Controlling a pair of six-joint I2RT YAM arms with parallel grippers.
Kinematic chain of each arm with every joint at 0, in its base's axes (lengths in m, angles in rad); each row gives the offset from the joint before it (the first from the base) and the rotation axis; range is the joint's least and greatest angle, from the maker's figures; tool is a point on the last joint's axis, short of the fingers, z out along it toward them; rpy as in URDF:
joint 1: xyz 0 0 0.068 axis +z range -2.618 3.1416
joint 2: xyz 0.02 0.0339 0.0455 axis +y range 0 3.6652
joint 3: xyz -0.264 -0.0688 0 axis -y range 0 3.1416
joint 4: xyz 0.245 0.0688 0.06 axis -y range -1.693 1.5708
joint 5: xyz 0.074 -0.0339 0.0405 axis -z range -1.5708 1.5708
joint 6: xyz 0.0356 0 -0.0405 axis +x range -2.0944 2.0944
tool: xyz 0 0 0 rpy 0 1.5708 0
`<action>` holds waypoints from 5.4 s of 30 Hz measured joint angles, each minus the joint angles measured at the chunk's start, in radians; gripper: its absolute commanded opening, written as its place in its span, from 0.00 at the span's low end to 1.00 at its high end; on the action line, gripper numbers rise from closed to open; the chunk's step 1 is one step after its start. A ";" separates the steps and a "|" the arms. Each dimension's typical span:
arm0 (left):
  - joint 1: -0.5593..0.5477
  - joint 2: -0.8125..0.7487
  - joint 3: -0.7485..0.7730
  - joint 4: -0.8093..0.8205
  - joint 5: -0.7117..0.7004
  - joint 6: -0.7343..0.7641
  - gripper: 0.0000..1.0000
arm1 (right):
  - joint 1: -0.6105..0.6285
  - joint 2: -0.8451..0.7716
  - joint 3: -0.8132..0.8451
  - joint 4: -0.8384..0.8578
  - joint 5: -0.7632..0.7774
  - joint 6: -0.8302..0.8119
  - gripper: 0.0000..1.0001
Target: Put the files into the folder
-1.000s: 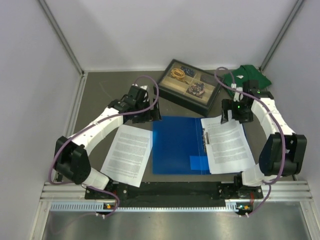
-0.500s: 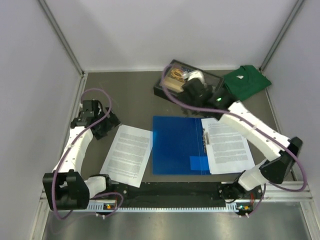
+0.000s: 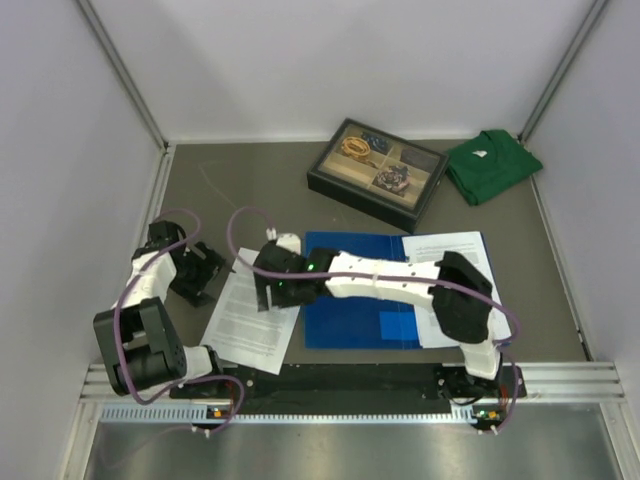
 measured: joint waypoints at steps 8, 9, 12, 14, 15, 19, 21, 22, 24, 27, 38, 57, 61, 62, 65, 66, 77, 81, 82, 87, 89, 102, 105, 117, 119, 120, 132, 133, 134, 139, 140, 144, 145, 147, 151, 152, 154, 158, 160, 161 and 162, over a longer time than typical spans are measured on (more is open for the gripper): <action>0.019 0.071 -0.028 0.006 0.016 -0.018 0.90 | 0.122 0.096 0.018 0.013 0.034 0.224 0.79; 0.022 0.071 -0.031 0.007 0.016 -0.023 0.89 | 0.123 0.109 0.034 -0.002 0.048 0.242 0.79; 0.025 0.072 -0.035 0.010 0.015 -0.035 0.84 | 0.124 0.166 0.093 -0.046 0.090 0.303 0.80; 0.025 0.072 -0.036 0.014 0.016 -0.040 0.82 | 0.127 0.193 0.108 -0.075 0.107 0.340 0.80; 0.025 0.070 -0.038 0.019 0.016 -0.043 0.82 | 0.128 0.208 0.116 -0.097 0.119 0.357 0.81; 0.025 0.039 -0.057 0.031 0.023 -0.057 0.81 | 0.129 0.261 0.164 -0.197 0.165 0.405 0.82; 0.025 0.017 -0.064 0.035 0.024 -0.058 0.81 | 0.129 0.269 0.168 -0.222 0.186 0.417 0.82; 0.025 0.011 -0.066 0.034 0.025 -0.058 0.81 | 0.129 0.270 0.168 -0.232 0.193 0.420 0.82; 0.025 0.008 -0.067 0.035 0.025 -0.058 0.82 | 0.129 0.272 0.168 -0.241 0.203 0.425 0.82; 0.025 0.008 -0.067 0.035 0.028 -0.058 0.81 | 0.129 0.286 0.176 -0.239 0.205 0.427 0.82; 0.025 -0.015 -0.092 0.051 0.074 -0.062 0.82 | 0.115 0.306 0.184 -0.197 0.199 0.409 0.83; 0.034 0.033 -0.122 0.076 0.080 -0.110 0.82 | 0.019 0.246 0.041 0.184 0.093 0.114 0.95; 0.035 0.040 -0.121 0.076 0.080 -0.114 0.82 | -0.026 0.225 0.007 0.213 0.052 0.086 0.96; 0.035 0.043 -0.119 0.076 0.080 -0.116 0.82 | -0.035 0.225 0.008 0.215 0.047 0.077 0.96; 0.038 0.047 -0.119 0.076 0.085 -0.124 0.82 | -0.050 0.233 0.021 0.215 0.031 0.055 0.96; 0.038 0.050 -0.119 0.077 0.089 -0.127 0.82 | -0.051 0.241 0.030 0.217 0.025 0.050 0.96; 0.038 0.062 -0.117 0.079 0.111 -0.134 0.82 | -0.071 0.247 -0.029 0.459 -0.187 -0.041 0.95; 0.040 0.073 -0.111 0.075 0.114 -0.131 0.82 | -0.089 0.218 -0.082 0.501 -0.265 -0.087 0.95; 0.040 0.073 -0.110 0.074 0.116 -0.131 0.81 | -0.092 0.216 -0.086 0.512 -0.284 -0.098 0.95; 0.041 0.080 -0.109 0.076 0.131 -0.131 0.82 | -0.103 0.214 -0.097 0.609 -0.379 -0.122 0.95; 0.041 0.081 -0.109 0.076 0.132 -0.130 0.82 | -0.106 0.213 -0.099 0.645 -0.412 -0.122 0.95; 0.043 0.092 -0.101 0.069 0.140 -0.110 0.82 | -0.189 0.224 -0.080 0.721 -0.448 -0.104 0.95; 0.047 0.112 -0.089 0.059 0.147 -0.107 0.82 | -0.207 0.264 -0.026 0.698 -0.436 -0.119 0.95; 0.049 0.115 -0.084 0.054 0.150 -0.100 0.83 | -0.208 0.274 -0.044 0.657 -0.439 -0.138 0.76; 0.049 0.115 -0.083 0.053 0.149 -0.097 0.84 | -0.207 0.270 -0.044 0.636 -0.440 -0.134 0.63; 0.049 0.115 -0.082 0.052 0.149 -0.096 0.84 | -0.207 0.268 -0.045 0.631 -0.442 -0.130 0.58; 0.046 0.076 -0.077 0.059 0.131 -0.027 0.94 | -0.187 0.236 -0.016 0.489 -0.425 -0.159 0.00; 0.047 0.052 -0.077 0.068 0.118 -0.011 0.95 | -0.186 0.237 0.026 0.431 -0.427 -0.183 0.00; 0.047 0.021 -0.077 0.076 0.108 0.001 0.95 | -0.185 0.237 0.076 0.367 -0.425 -0.219 0.00; 0.006 -0.190 -0.076 0.164 0.103 0.014 0.96 | -0.197 0.140 0.203 0.065 -0.385 -0.455 0.00; -0.025 -0.219 -0.072 0.182 0.096 0.008 0.96 | -0.206 0.098 0.194 0.003 -0.383 -0.510 0.00; -0.221 -0.236 -0.020 0.220 0.063 -0.013 0.95 | -0.308 -0.067 0.111 -0.190 -0.388 -0.686 0.00; -0.277 -0.227 -0.001 0.224 0.055 -0.016 0.95 | -0.366 -0.120 0.071 -0.238 -0.385 -0.729 0.00; -0.363 -0.198 0.035 0.243 0.043 -0.026 0.94 | -0.460 -0.196 -0.005 -0.293 -0.335 -0.782 0.00; -0.504 -0.098 0.097 0.288 0.040 -0.035 0.94 | -0.633 -0.339 -0.186 -0.378 -0.229 -0.870 0.00; -0.533 -0.067 0.109 0.296 0.037 -0.035 0.94 | -0.661 -0.369 -0.225 -0.395 -0.212 -0.885 0.00; -0.575 -0.019 0.126 0.307 0.038 -0.035 0.95 | -0.706 -0.414 -0.283 -0.413 -0.186 -0.909 0.00; -0.652 0.109 0.183 0.302 0.062 -0.019 0.97 | -0.808 -0.491 -0.381 -0.431 -0.145 -0.970 0.00; -0.669 0.159 0.208 0.298 0.077 -0.003 0.98 | -0.860 -0.514 -0.404 -0.436 -0.132 -0.999 0.00; -0.674 0.173 0.214 0.297 0.081 0.003 0.98 | -0.895 -0.523 -0.410 -0.439 -0.128 -1.015 0.00; -0.676 0.185 0.220 0.296 0.088 0.010 0.98 | -0.927 -0.531 -0.412 -0.438 -0.128 -1.032 0.00</action>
